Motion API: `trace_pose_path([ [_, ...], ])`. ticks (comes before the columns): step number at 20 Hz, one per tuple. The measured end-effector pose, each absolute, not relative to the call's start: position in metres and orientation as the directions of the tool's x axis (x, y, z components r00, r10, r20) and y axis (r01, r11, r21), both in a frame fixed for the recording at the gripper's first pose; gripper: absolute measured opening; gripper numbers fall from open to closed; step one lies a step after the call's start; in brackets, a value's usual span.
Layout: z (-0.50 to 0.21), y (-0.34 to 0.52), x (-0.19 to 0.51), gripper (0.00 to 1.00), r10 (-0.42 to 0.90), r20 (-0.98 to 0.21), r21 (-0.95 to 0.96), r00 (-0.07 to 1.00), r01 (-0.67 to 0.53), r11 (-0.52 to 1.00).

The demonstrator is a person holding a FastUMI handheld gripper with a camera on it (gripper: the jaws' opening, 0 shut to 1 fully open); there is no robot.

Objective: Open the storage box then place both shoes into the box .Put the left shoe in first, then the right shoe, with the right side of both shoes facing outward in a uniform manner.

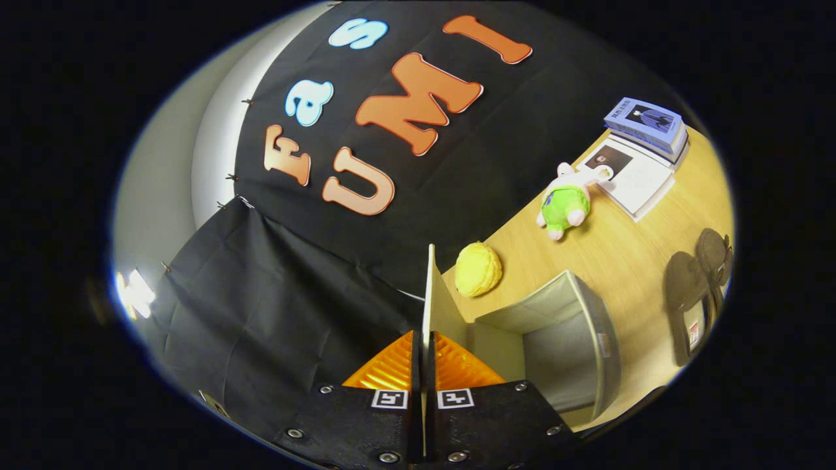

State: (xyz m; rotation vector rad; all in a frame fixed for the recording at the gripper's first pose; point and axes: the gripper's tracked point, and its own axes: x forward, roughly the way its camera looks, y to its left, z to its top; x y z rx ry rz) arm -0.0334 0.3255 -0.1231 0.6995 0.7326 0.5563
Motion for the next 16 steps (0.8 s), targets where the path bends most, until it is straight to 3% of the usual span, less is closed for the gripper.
trace_pose_path([
  [7,-0.12,0.408,-0.068,0.03,0.698,-0.424,0.703,0.577,-0.276,0.655],
  [11,-0.124,0.443,-0.087,0.11,0.743,-0.41,0.695,0.53,-0.345,0.63],
  [15,-0.13,0.427,-0.082,0.97,0.704,-0.428,0.636,0.567,-0.365,0.68],
  [16,-0.134,0.416,-0.076,0.98,0.678,-0.438,0.616,0.59,-0.353,0.705],
])
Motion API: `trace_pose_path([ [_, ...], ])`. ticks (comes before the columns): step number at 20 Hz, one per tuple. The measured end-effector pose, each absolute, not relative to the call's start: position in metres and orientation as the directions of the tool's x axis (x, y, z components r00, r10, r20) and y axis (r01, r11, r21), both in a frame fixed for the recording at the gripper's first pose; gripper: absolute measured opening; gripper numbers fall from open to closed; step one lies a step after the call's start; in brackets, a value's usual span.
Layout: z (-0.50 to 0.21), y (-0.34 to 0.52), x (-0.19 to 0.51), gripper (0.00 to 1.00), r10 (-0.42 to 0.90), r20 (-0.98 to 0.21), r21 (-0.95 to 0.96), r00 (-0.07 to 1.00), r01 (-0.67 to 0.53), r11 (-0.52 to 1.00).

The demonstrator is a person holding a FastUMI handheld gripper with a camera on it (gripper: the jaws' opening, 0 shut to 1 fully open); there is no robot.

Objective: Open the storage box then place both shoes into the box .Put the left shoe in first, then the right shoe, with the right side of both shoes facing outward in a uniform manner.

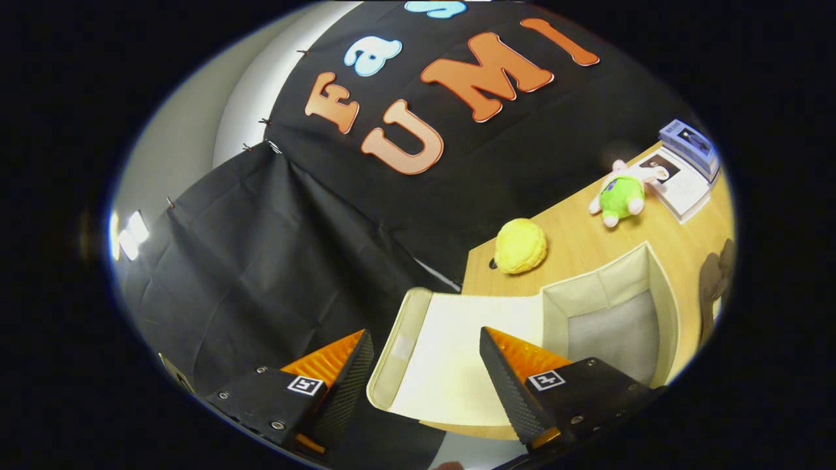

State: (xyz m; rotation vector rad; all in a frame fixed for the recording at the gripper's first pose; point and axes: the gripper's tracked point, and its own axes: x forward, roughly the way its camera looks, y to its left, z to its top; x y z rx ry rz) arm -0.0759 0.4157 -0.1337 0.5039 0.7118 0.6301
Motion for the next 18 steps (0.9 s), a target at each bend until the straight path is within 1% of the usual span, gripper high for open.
trace_pose_path([
  [3,-0.132,0.38,-0.065,0.98,0.627,-0.434,0.59,0.647,-0.321,0.74],
  [7,-0.127,0.319,-0.045,0.98,0.523,-0.418,0.519,0.743,-0.277,0.809],
  [10,-0.128,0.268,-0.034,0.98,0.449,-0.414,0.464,0.792,-0.241,0.853],
  [14,-0.128,0.199,-0.03,0.98,0.364,-0.419,0.444,0.832,-0.162,0.881],
  [16,-0.138,0.166,-0.024,0.98,0.299,-0.429,0.385,0.852,-0.126,0.914],
  [18,-0.153,0.139,-0.023,0.98,0.258,-0.465,0.325,0.847,-0.108,0.94],
])
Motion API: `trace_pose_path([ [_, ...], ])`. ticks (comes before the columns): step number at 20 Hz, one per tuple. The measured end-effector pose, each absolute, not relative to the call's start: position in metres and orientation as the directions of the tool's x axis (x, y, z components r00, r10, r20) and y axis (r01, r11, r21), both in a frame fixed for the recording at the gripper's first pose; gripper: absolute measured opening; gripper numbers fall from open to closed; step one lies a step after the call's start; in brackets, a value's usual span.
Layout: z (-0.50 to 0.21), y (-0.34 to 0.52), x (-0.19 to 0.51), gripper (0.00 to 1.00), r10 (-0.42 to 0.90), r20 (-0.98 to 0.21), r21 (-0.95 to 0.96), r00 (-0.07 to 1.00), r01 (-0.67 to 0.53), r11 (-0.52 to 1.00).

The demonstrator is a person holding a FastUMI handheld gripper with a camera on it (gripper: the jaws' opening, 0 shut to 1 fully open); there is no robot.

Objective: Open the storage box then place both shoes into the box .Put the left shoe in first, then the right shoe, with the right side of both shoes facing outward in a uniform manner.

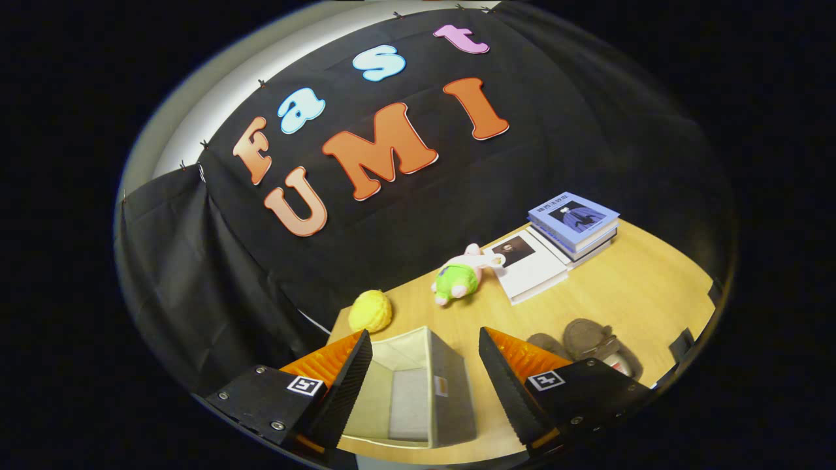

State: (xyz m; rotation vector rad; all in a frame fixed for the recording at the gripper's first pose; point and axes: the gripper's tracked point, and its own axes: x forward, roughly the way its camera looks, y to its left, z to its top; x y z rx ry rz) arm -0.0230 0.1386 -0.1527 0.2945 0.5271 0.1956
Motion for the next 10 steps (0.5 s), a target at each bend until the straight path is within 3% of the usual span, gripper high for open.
trace_pose_path([
  [5,-0.213,0.073,-0.028,0.97,0.126,-0.567,0.106,0.814,-0.079,0.991],
  [10,-0.287,0.042,-0.035,0.79,0.045,-0.678,0.021,0.734,-0.042,0.999],
])
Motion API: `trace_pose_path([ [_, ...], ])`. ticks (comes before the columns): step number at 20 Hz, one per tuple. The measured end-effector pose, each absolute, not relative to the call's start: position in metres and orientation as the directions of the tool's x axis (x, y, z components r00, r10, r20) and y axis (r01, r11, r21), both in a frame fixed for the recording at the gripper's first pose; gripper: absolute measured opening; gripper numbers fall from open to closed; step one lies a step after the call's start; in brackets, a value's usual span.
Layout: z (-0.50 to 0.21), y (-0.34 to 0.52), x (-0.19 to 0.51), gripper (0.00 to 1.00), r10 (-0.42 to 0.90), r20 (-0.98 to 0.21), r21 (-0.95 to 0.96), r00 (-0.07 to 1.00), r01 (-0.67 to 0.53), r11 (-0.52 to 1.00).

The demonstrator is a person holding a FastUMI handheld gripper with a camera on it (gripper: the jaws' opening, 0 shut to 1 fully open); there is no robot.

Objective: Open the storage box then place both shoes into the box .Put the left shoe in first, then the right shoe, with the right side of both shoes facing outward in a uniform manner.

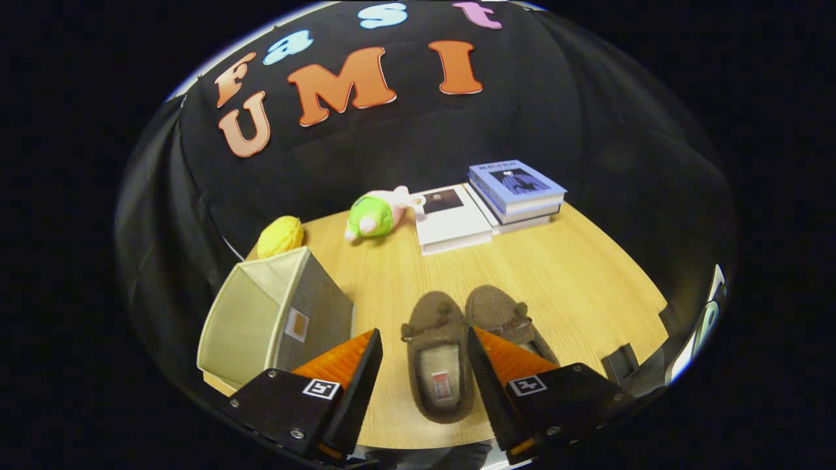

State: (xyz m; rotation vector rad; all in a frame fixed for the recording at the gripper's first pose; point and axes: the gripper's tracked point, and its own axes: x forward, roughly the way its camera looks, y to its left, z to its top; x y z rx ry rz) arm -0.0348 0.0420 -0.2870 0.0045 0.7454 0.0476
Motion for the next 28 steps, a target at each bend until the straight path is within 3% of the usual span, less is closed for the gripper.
trace_pose_path([
  [8,-0.344,0.013,-0.043,0.46,-0.011,-0.762,-0.02,0.647,-0.006,1.0],
  [16,-0.392,0.004,-0.051,0.43,-0.05,-0.831,-0.049,0.553,0.015,0.999],
  [22,-0.391,-0.002,-0.038,0.05,-0.075,-0.836,-0.013,0.543,0.118,0.993],
  [28,-0.366,0.009,-0.033,0.01,-0.068,-0.803,0.018,0.593,0.138,0.99],
])
